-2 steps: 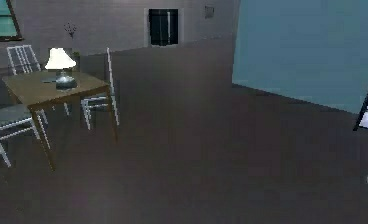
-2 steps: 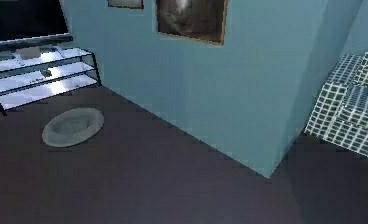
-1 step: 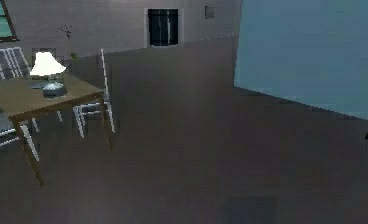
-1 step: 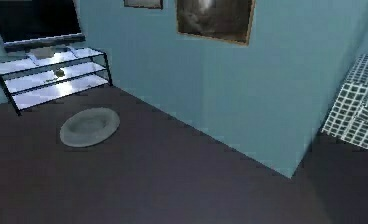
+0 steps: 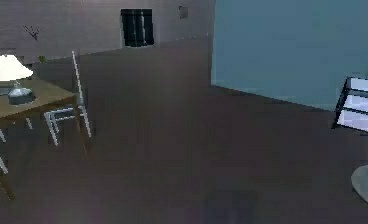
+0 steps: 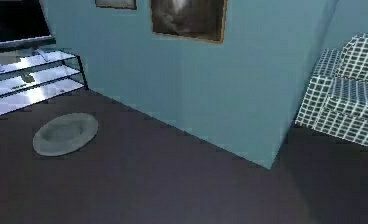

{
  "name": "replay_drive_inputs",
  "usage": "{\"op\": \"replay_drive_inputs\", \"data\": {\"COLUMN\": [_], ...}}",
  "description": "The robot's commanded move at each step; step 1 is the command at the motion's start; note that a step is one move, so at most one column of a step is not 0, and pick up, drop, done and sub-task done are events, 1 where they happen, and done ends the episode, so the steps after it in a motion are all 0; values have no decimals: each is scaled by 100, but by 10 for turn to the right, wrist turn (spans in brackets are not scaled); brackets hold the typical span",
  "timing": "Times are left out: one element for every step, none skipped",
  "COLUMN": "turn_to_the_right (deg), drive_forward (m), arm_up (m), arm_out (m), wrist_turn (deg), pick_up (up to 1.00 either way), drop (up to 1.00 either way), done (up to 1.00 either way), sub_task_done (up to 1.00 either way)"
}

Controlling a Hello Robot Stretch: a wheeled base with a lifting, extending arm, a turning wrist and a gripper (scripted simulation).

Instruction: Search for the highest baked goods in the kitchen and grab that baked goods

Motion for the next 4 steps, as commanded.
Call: {"op": "replay_drive_inputs", "data": {"turn_to_the_right": [0,0,0,0], "drive_forward": [100,100,100,100], "arm_up": [0,0,0,0], "arm_out": [0,0,0,0], "wrist_turn": [0,0,0,0], "pick_up": [0,0,0,0], "drop": [0,0,0,0], "done": [0,0,0,0], "sub_task_done": [0,0,0,0]}}
